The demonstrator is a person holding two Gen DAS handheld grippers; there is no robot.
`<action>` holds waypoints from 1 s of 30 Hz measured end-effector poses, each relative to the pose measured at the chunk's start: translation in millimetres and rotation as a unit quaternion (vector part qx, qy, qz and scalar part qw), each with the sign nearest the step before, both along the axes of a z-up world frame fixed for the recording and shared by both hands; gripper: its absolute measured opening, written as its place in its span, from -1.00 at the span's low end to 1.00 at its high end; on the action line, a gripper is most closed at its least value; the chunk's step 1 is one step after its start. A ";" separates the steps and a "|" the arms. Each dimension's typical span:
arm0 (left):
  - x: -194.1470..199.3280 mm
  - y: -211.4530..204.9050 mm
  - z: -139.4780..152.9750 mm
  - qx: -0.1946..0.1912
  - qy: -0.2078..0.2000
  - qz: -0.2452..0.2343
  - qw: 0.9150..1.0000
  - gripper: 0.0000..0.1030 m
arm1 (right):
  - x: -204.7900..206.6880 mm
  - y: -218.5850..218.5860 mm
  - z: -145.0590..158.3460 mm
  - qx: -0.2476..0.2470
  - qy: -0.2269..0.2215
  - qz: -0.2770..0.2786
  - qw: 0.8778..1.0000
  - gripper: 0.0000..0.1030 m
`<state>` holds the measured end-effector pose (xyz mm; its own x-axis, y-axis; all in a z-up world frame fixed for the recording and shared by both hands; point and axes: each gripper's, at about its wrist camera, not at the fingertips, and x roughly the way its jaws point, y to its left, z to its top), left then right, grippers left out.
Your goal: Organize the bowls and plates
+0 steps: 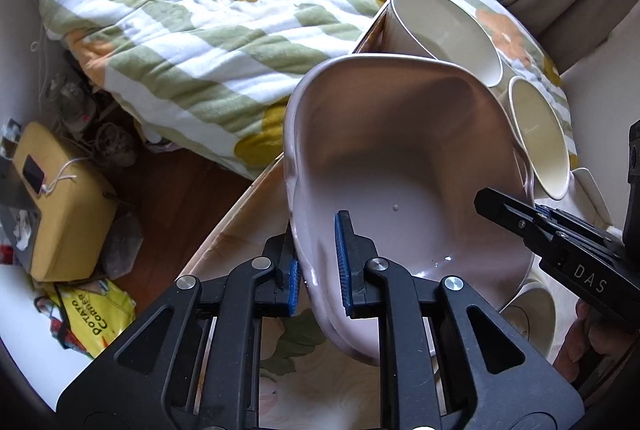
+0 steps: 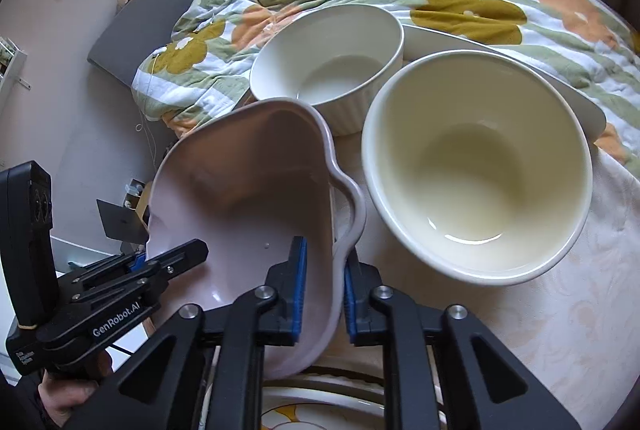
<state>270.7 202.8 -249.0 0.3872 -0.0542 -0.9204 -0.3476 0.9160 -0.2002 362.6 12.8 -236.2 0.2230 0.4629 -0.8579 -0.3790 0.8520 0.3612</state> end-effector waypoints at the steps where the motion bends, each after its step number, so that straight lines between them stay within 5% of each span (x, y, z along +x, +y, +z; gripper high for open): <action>1: 0.4 -0.9 2.1 0.005 -0.002 -0.004 1.000 -0.74 | -0.3 0.1 -0.1 0.000 0.000 -0.001 1.000 -0.72; 8: -3.9 -5.3 23.1 0.035 -0.026 -0.025 0.999 -0.74 | -9.7 -1.0 10.2 0.014 -0.018 -0.012 1.000 -0.72; 17: -23.7 -41.9 85.7 0.073 -0.071 -0.059 0.993 -0.74 | -46.6 -33.0 65.6 0.035 -0.070 -0.037 0.996 -0.72; 25: -60.1 -128.9 136.9 0.094 -0.107 -0.101 0.985 -0.74 | -104.5 -110.2 112.6 0.045 -0.111 -0.078 0.990 -0.72; 30: -82.1 -201.5 148.7 0.075 -0.121 -0.142 0.980 -0.74 | -146.4 -178.2 127.5 0.036 -0.130 -0.122 0.983 -0.72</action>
<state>188.6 1.3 -100.2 0.5831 -0.0630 -0.8099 -0.0337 0.9943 -0.1016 216.2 -165.3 -108.7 0.5422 0.4255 -0.7246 -0.2529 0.9050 0.3422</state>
